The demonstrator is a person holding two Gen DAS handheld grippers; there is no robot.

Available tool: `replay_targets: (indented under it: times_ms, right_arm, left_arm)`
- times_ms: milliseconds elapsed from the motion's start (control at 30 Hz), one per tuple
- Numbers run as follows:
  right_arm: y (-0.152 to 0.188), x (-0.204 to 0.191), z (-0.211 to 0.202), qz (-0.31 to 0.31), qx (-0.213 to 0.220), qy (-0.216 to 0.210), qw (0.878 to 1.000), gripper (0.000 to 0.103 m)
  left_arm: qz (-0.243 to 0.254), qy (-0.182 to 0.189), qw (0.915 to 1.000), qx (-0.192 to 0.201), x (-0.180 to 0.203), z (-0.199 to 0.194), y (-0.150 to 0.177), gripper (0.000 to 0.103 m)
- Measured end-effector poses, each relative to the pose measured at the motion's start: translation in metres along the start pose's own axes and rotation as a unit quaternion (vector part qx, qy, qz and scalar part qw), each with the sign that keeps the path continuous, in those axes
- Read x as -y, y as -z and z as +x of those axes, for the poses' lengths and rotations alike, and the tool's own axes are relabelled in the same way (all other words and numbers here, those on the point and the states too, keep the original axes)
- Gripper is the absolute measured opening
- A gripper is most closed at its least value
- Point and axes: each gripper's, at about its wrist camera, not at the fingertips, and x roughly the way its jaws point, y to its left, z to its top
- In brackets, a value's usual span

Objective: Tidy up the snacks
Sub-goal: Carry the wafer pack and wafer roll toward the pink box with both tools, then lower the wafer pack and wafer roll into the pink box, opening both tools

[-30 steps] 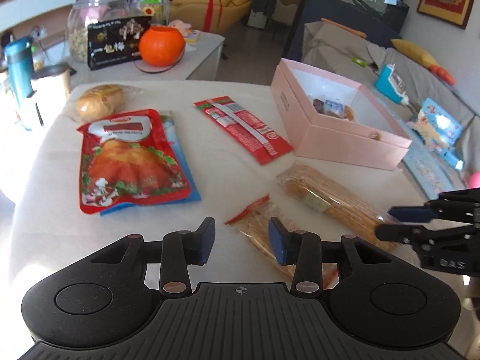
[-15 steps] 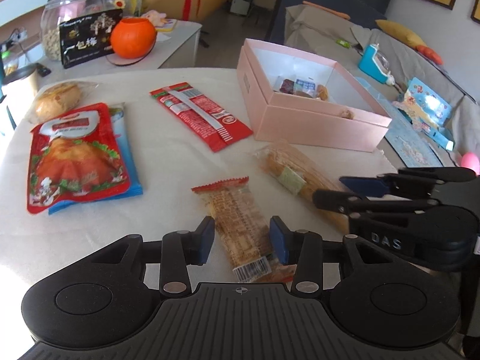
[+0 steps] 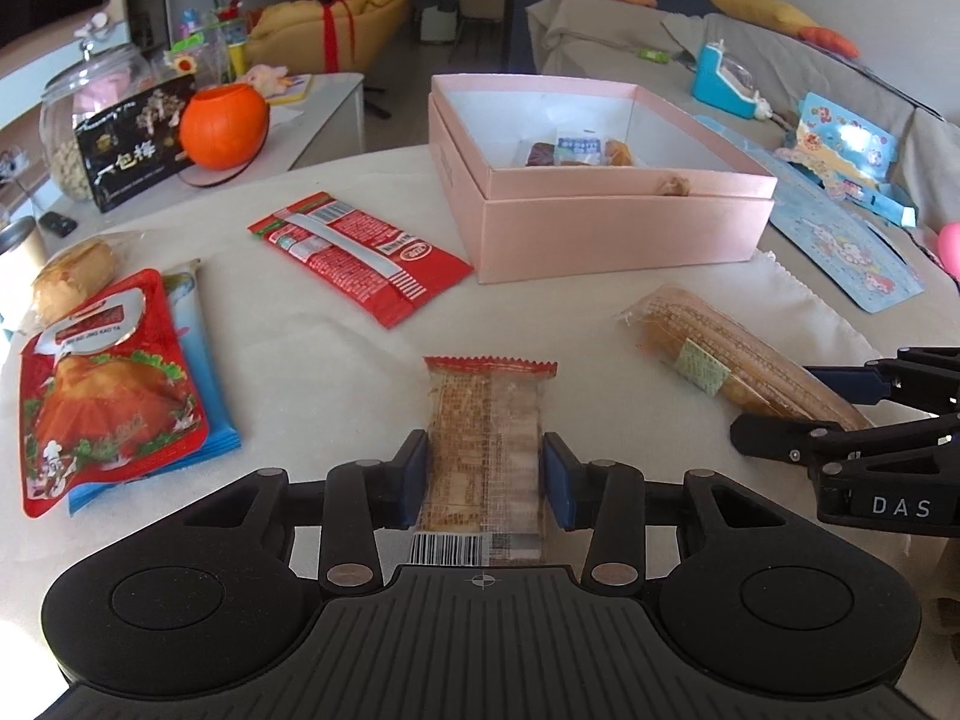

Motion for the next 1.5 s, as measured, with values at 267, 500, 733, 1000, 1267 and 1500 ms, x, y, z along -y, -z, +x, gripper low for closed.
replay_targets:
  times_ms: [267, 500, 733, 1000, 1267, 1500]
  right_arm:
    - [0.013, -0.018, 0.004, -0.028, 0.028, 0.009, 0.999, 0.083]
    - [0.009, -0.02, 0.006, -0.041, 0.006, 0.001, 0.999, 0.094]
    - [-0.001, -0.023, 0.018, -0.021, 0.017, 0.017, 1.0, 0.09]
    - [-0.007, -0.025, 0.016, -0.011, 0.025, 0.034, 0.999, 0.039]
    - [-0.013, -0.008, -0.009, 0.02, -0.005, 0.015, 1.0, 0.027]
    - [-0.032, -0.002, -0.03, 0.028, -0.015, -0.004, 0.999, 0.027]
  left_arm:
    - [0.003, 0.003, 1.0, 0.004, -0.001, 0.0, 0.001, 0.044]
    - [-0.012, 0.022, 0.9996, 0.015, -0.009, -0.002, 0.006, 0.044]
    - [-0.013, 0.028, 0.9993, 0.019, -0.01, -0.002, 0.007, 0.045]
    - [0.013, 0.021, 0.9997, 0.009, -0.005, -0.002, 0.006, 0.045]
    - [0.019, 0.004, 0.9998, 0.001, 0.0, -0.009, 0.012, 0.043]
    - [-0.072, 0.029, 0.9965, 0.03, -0.015, -0.024, 0.026, 0.04]
